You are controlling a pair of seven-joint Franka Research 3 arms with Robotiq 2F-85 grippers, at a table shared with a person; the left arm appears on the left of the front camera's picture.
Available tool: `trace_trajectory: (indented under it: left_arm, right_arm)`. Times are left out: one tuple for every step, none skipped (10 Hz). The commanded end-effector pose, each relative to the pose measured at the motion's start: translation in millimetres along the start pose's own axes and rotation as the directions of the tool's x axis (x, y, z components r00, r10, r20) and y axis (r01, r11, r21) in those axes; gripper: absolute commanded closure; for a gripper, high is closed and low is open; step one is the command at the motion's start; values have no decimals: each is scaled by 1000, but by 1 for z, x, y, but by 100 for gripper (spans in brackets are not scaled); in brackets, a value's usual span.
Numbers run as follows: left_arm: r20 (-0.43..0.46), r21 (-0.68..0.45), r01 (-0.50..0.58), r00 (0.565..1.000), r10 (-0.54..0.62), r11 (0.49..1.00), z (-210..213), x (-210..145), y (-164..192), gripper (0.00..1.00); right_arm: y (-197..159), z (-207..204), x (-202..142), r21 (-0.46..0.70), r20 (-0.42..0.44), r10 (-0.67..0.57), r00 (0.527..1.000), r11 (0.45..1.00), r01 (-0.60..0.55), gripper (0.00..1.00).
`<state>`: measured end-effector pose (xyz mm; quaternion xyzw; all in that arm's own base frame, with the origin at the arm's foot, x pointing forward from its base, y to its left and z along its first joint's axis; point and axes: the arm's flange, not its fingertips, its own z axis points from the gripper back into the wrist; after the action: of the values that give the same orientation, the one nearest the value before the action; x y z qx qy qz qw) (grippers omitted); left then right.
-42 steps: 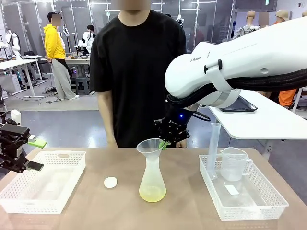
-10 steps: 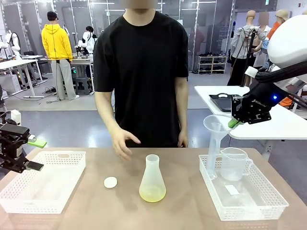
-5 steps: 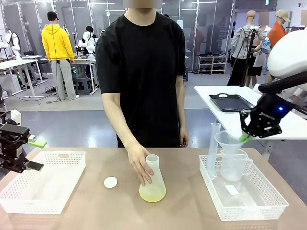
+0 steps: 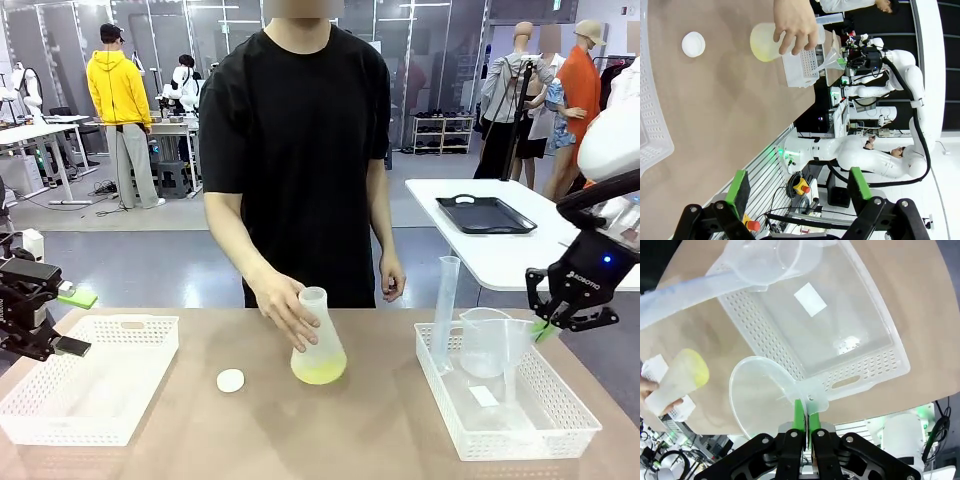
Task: Prepare the solutions needed for the experiment.
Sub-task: Once the solution is in the Big flask , pick up the Plastic Funnel and place it back into the right Organizing basket.
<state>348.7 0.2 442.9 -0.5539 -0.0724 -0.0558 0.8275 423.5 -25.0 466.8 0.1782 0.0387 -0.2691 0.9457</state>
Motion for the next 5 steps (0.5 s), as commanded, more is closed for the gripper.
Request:
trace_trajectory:
  left_arm:
    - [8, -24, 9, 1000, -9, 1000, -1, 1, -3, 0]
    - [8, -24, 9, 1000, -9, 1000, -1, 1, -3, 0]
    - [8, -24, 9, 1000, -9, 1000, -1, 1, -3, 0]
    - [8, -24, 9, 1000, -9, 1000, -1, 1, -3, 0]
    - [8, -24, 9, 1000, -9, 1000, -1, 1, -3, 0]
  right_arm:
    - [12, -8, 13, -9, 14, -49, 999, 999, 50, 97]
    - [13, -17, 19, -1, 11, -69, 998, 998, 69, 97]
    - [13, -24, 24, -16, 12, -87, 996, 996, 87, 97]
    - [13, -29, 28, -27, 21, -99, 995, 995, 100, 97]
    - [14, -32, 28, -34, 17, -107, 994, 994, 107, 97]
